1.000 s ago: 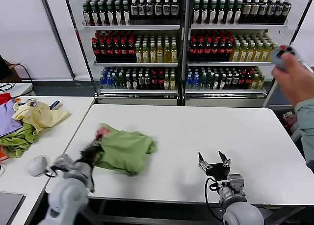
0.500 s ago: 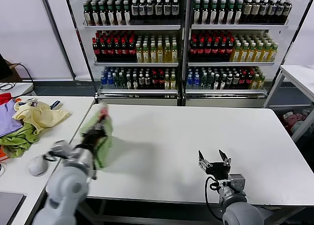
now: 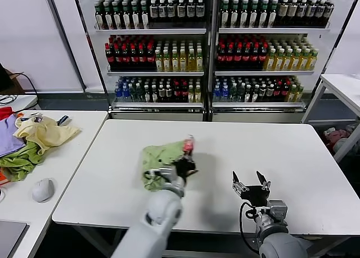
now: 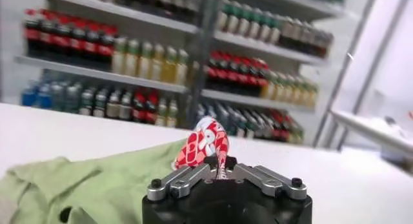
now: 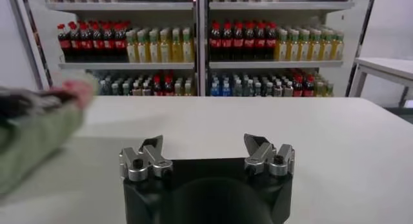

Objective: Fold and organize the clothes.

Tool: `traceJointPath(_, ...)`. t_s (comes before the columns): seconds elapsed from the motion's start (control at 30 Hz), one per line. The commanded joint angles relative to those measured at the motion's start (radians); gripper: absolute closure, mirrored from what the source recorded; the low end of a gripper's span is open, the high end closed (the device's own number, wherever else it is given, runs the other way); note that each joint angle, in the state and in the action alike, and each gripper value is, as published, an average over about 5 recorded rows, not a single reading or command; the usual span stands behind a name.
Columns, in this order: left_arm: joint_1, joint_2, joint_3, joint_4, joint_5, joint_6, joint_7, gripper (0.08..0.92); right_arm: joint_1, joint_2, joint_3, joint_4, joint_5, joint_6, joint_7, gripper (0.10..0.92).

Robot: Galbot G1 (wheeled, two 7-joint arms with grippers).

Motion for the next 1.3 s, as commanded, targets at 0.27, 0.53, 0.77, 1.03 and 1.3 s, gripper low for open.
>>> traceJointPath(0.27,0.057,-0.060,0.116,-0.065,0.112,-0.144,0.023,0.598,0.083,-0.012,-0.049,-0.033,0.004,-0.011,0.030,0.203)
traceJointPath(0.53,0.230,0.065,-0.102,-0.256,0.166,-0.133,0.025,0.373,0.257,0.023,-0.200,-0.204,0.012,-0.038,0.086,0.203)
traceJointPath(0.77,0.334,0.082,-0.285,-0.320,0.166,-0.109,0.016,0.196,0.424,0.110,-0.292,-0.409,0.013,-0.086,0.155,0.203)
traceJointPath(1.03,0.443,0.107,-0.385,-0.386,0.161,-0.127,0.019,0.177,0.499,0.172,-0.316,-0.569,-0.010,-0.102,0.189,0.203)
traceJointPath(1.3,0.471,0.109,-0.402,-0.412,0.150,-0.140,0.020,0.177,0.517,0.158,-0.323,-0.606,-0.001,-0.100,0.166,0.219)
